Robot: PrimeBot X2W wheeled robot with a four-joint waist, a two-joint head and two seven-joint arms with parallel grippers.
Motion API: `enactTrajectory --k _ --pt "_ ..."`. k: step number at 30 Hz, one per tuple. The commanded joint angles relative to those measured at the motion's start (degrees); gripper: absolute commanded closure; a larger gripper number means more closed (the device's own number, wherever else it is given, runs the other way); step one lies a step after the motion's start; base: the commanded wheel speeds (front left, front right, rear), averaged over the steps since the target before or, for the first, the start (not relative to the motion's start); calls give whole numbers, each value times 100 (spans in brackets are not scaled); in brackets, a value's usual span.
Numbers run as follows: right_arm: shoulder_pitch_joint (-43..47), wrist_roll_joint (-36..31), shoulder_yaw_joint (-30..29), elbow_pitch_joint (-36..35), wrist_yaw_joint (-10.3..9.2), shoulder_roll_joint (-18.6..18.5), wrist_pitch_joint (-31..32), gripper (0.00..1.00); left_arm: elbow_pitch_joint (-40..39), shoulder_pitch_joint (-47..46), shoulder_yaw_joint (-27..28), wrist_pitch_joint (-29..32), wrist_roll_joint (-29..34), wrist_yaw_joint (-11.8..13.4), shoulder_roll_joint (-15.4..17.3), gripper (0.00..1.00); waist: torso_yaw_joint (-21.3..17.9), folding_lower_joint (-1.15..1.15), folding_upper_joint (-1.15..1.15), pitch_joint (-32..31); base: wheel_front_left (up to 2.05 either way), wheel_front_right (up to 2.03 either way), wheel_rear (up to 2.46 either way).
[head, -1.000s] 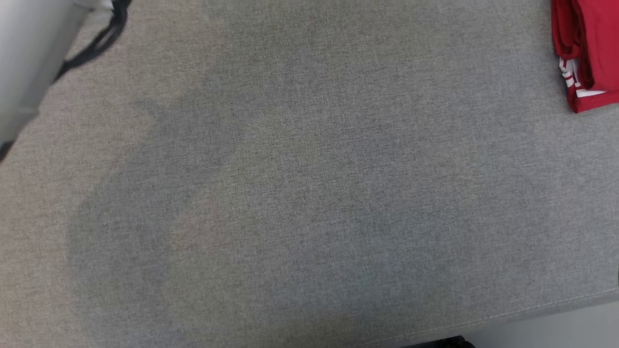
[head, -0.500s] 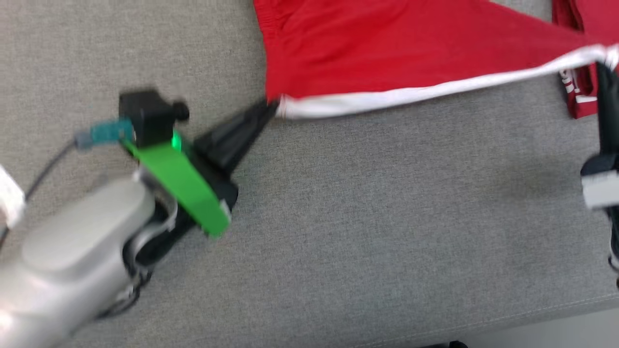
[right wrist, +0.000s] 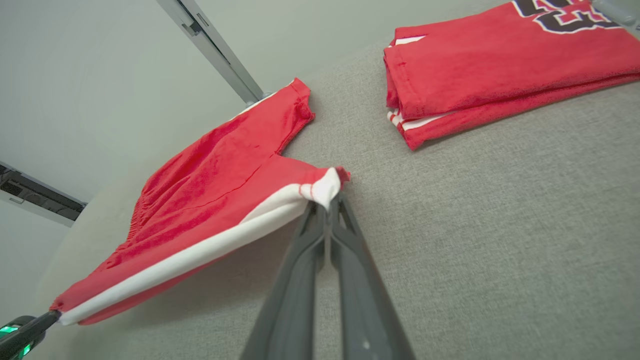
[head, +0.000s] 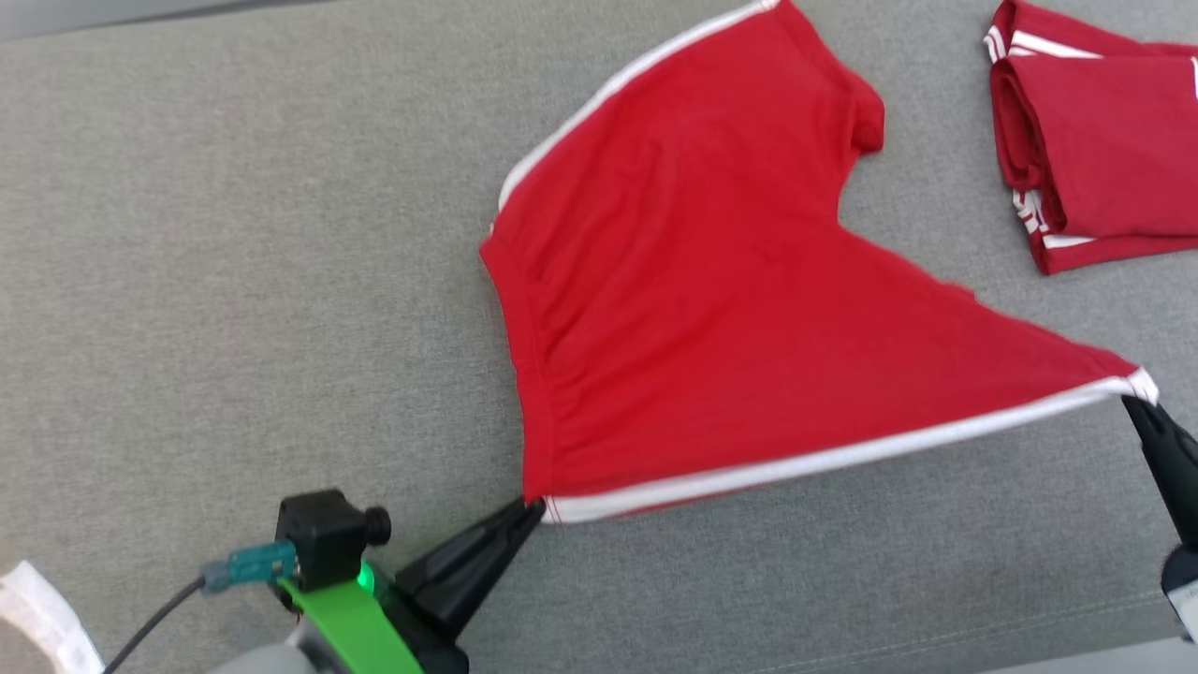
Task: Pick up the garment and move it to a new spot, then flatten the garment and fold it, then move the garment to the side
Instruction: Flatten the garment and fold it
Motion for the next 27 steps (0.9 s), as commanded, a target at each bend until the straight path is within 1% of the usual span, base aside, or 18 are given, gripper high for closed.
enactTrajectory --k 1,5,7,9,13,20,27 --pt "304 43 -197 -152 -12 -54 92 100 -170 214 1 -15 -37 74 148 100 169 0 0 -342 0 0 0" --pt "822 -60 -718 -583 -13 -50 371 100 -707 435 45 -2 -198 265 389 100 285 0 0 -454 0 0 0" --pt "846 -104 -915 -715 -13 4 552 100 -887 455 144 -4 -340 271 393 100 345 0 0 -442 0 0 0" --pt "676 -189 -960 -747 -12 22 820 100 -923 338 202 34 -434 231 327 100 408 0 0 -397 0 0 0" --pt "-38 -189 -834 -508 -11 47 1418 100 -700 28 305 164 -622 106 30 100 545 0 0 -250 0 0 0" --pt "-1719 -146 -622 348 -11 -119 2486 100 -36 -639 548 551 -1336 -217 -609 100 879 0 0 159 0 0 0" --pt "-3275 -204 -283 985 -10 -131 3217 100 587 -1328 840 892 -1871 -334 -969 100 1114 0 0 591 0 0 0"
